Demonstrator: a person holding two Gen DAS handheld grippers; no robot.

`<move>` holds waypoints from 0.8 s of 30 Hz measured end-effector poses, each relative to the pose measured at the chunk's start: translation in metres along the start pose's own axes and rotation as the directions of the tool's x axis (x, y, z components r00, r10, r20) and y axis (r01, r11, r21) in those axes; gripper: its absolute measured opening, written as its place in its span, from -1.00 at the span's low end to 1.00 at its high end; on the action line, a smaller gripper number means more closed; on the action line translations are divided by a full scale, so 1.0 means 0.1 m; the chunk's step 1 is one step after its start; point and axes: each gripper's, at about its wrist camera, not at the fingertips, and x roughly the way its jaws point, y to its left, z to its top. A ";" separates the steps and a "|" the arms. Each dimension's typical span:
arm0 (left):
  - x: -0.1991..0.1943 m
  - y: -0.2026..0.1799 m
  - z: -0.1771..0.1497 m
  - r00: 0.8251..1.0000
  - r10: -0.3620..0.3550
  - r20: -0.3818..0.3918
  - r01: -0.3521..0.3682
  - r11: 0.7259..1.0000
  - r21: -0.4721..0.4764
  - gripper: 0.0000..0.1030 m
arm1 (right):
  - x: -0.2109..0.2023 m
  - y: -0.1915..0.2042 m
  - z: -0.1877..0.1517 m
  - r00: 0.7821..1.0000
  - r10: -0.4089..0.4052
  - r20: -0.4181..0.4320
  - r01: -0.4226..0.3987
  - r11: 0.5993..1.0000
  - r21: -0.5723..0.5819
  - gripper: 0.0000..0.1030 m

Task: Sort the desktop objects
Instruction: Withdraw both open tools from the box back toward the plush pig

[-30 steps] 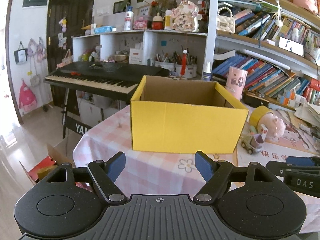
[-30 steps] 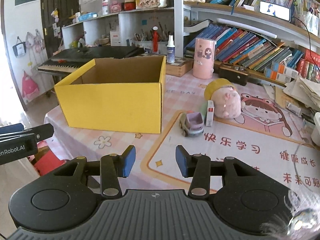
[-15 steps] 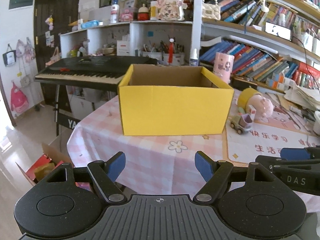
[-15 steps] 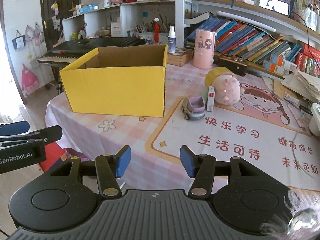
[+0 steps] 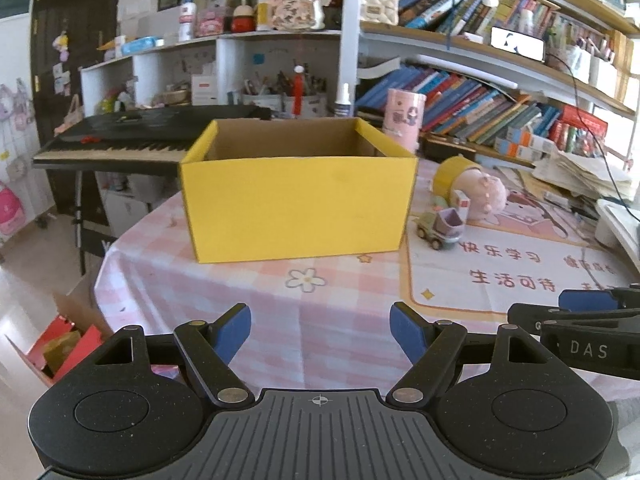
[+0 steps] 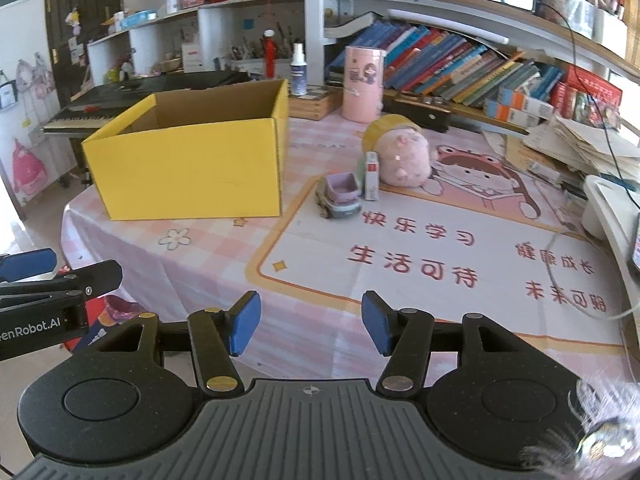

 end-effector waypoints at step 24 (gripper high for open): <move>0.44 -0.67 0.22 0.994 -0.106 -0.039 0.110 0.988 0.105 0.53 | 0.11 -0.68 0.05 0.995 -0.097 -0.017 0.099 0.990 0.096 0.14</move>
